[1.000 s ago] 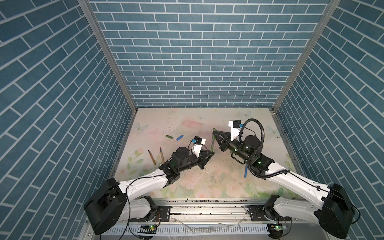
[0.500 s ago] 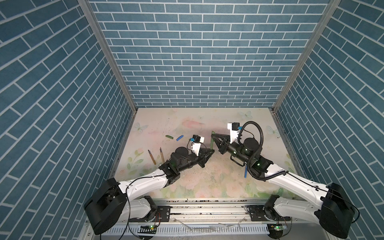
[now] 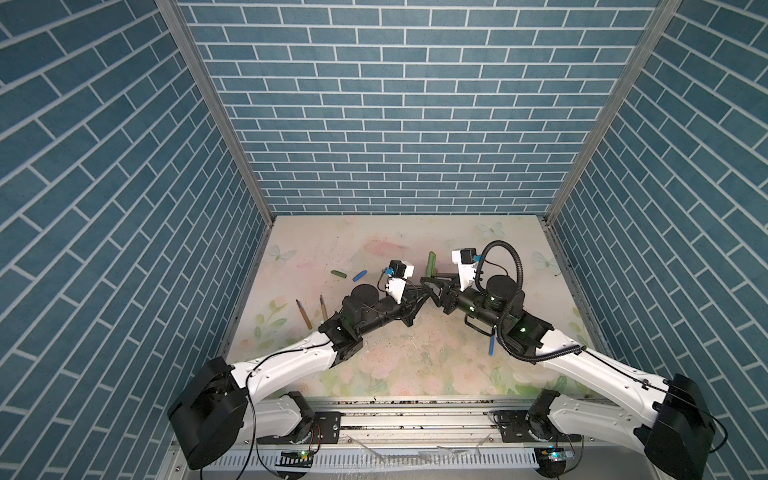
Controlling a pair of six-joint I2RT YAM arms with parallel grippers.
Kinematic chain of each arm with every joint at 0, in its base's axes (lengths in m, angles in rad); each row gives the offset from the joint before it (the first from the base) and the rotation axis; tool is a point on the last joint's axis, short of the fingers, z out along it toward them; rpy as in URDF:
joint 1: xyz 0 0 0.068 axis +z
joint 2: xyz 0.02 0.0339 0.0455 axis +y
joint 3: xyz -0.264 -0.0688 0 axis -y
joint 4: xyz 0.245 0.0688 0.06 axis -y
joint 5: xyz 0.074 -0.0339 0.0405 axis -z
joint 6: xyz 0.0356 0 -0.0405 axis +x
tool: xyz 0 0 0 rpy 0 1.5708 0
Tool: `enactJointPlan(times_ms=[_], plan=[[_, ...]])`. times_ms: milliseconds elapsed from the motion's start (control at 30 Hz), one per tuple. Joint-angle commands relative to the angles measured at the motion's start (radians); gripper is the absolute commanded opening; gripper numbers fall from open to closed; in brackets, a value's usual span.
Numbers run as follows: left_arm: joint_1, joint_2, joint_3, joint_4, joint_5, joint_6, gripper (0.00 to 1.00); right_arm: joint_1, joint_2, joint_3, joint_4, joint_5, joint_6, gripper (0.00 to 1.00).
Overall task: Insert the pens into the pen caps
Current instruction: 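Lower the green cap onto the pen tip held by the left gripper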
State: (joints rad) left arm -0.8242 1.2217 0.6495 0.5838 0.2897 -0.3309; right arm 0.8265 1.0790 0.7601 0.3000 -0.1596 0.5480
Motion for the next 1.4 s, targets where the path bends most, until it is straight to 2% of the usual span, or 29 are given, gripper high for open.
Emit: enactJointPlan(times_ms=[0,200,367,467,567,667,767,900,1133,1367], plan=[[-0.001,0.009,0.007,-0.019,0.004,0.089,0.0,0.0,-0.046,0.122,-0.213,0.025,-0.096,0.47],[-0.001,0.017,0.015,-0.042,0.029,0.114,0.0,-0.007,-0.018,0.26,-0.369,0.065,-0.167,0.48],[-0.001,0.01,0.013,-0.041,0.037,0.113,0.0,-0.017,0.031,0.325,-0.394,0.091,-0.171,0.47],[-0.001,0.007,0.015,-0.036,0.037,0.114,0.0,-0.017,0.055,0.342,-0.395,0.083,-0.168,0.42],[-0.001,0.005,0.016,-0.041,0.039,0.115,0.0,-0.017,0.06,0.338,-0.392,0.082,-0.16,0.34],[-0.001,0.002,0.015,-0.041,0.035,0.113,0.0,-0.016,0.053,0.323,-0.382,0.078,-0.145,0.2],[-0.001,0.004,0.019,-0.031,0.02,0.106,0.0,-0.018,0.056,0.308,-0.358,-0.023,-0.138,0.11],[-0.001,0.007,0.036,0.014,-0.013,0.081,0.0,-0.017,0.078,0.279,-0.348,-0.103,-0.144,0.06],[-0.001,-0.022,0.13,0.071,-0.063,0.058,0.0,-0.017,0.072,0.196,-0.312,-0.094,-0.112,0.06],[0.003,-0.021,0.266,0.042,-0.06,0.109,0.0,-0.017,0.121,0.118,-0.229,-0.134,-0.056,0.07]])
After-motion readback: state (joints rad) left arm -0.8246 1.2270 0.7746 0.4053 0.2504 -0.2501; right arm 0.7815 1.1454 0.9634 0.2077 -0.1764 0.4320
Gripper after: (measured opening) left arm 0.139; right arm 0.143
